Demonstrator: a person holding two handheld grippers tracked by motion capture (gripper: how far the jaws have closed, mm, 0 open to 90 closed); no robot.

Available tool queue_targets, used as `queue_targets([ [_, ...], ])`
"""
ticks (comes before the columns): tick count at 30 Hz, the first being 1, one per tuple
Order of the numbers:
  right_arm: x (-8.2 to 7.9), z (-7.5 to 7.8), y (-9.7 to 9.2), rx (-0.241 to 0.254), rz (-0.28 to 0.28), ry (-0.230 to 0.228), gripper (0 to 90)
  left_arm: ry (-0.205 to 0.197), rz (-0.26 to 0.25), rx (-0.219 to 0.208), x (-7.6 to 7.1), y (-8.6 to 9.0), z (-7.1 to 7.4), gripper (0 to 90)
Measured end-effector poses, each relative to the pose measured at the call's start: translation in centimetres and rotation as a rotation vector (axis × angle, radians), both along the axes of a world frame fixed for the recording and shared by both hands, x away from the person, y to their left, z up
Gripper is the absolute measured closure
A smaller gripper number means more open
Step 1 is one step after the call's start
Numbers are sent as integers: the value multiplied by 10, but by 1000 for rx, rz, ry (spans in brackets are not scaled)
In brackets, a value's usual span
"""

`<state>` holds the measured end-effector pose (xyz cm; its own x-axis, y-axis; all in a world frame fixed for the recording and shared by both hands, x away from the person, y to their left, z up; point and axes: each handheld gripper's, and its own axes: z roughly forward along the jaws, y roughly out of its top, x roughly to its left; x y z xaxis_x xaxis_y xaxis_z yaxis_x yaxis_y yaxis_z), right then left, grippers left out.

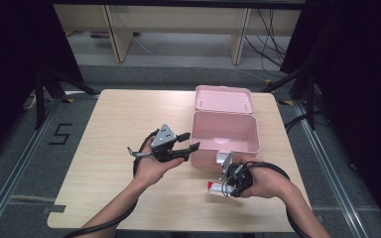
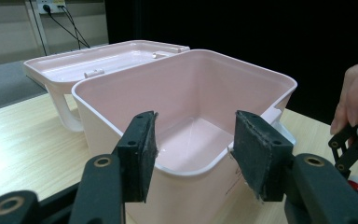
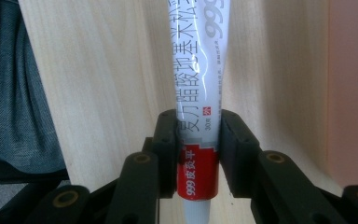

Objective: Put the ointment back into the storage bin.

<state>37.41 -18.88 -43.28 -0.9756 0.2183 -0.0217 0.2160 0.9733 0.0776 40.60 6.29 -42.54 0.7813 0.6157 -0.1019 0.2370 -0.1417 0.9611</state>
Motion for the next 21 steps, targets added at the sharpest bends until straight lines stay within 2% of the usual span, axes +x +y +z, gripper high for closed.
queue_targets([
  [2, -1, 4, -1, 8, -15, 2, 708, 1, -2, -7, 0, 0, -1, 483],
  [3, 0, 5, -1, 14, 6, 2, 708, 2, 0, -2, 0, 0, -1, 483],
  [7, -2, 13, -5, 17, -29, -3, 708, 1, -4, -1, -1, 0, -1, 483],
  [10, 1, 16, -7, 26, 5, -9, 708, -2, -3, 0, -1, 0, -1, 483],
  [12, -2, 19, -8, 17, -33, -8, 708, 0, -4, -2, -1, -1, -1, 483],
  [14, 0, 21, -9, 19, -9, -1, 708, -3, -8, -12, -1, -2, -2, 484],
  [15, -1, 22, -8, 23, -29, 0, 708, -3, -12, -16, -1, -2, -2, 483],
  [16, -1, 23, -9, 24, -21, -9, 708, 2, -3, -2, -1, -2, -1, 483],
  [17, 1, 25, -9, 27, 13, -11, 708, 2, -4, -4, -1, -2, -1, 483],
  [18, -1, 27, -10, 18, -25, -11, 708, 1, -3, -4, -1, -1, -1, 483],
  [20, 0, 29, -10, 26, -26, -13, 708, -1, -5, -6, -1, -1, -1, 483],
  [21, 1, 30, -11, 28, -9, -15, 708, 0, -4, -2, -1, -1, -1, 483],
])
